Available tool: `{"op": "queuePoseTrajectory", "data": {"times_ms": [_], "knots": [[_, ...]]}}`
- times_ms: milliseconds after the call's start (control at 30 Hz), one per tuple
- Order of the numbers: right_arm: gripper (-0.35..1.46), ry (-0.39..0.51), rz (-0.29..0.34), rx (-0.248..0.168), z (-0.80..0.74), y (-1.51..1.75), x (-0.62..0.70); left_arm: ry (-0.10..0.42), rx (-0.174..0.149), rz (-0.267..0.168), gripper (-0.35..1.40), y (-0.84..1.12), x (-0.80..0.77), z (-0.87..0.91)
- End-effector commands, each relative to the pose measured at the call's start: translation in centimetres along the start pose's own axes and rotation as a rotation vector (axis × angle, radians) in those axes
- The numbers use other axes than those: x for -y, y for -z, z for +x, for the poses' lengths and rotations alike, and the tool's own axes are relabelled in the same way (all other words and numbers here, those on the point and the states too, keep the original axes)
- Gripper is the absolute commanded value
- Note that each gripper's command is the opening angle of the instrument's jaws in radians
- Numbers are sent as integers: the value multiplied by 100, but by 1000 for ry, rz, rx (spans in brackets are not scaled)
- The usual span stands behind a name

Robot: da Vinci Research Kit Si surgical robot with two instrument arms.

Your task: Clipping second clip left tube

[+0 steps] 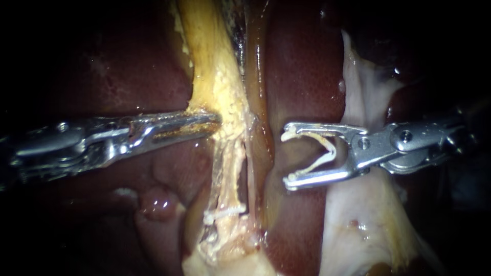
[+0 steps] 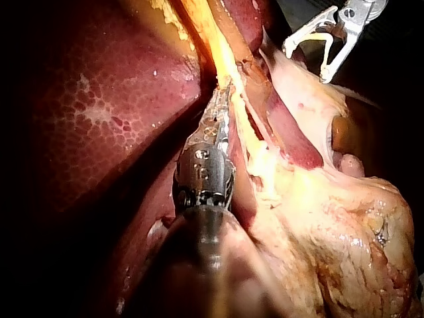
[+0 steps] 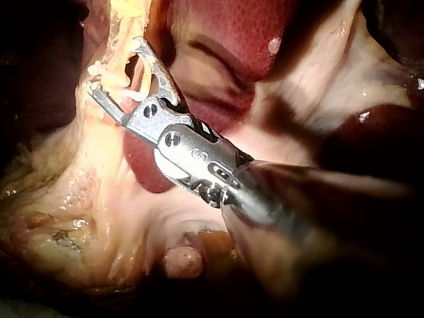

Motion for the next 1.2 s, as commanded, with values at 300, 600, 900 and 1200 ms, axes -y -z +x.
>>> {"op": "queuePoseTrajectory", "data": {"times_ms": [300,600,900,1200], "knots": [[60,-59,72,-15,-45,-55,19,21,32,2,-35,56,9,-37],[60,-110,111,27,-97,-117,29,7,82,-1,-35,100,25,-60],[60,-131,104,49,-119,-123,8,-1,89,-4,-35,105,36,-61],[60,-173,198,29,-121,-154,20,0,89,-5,-35,103,37,-61]]}}
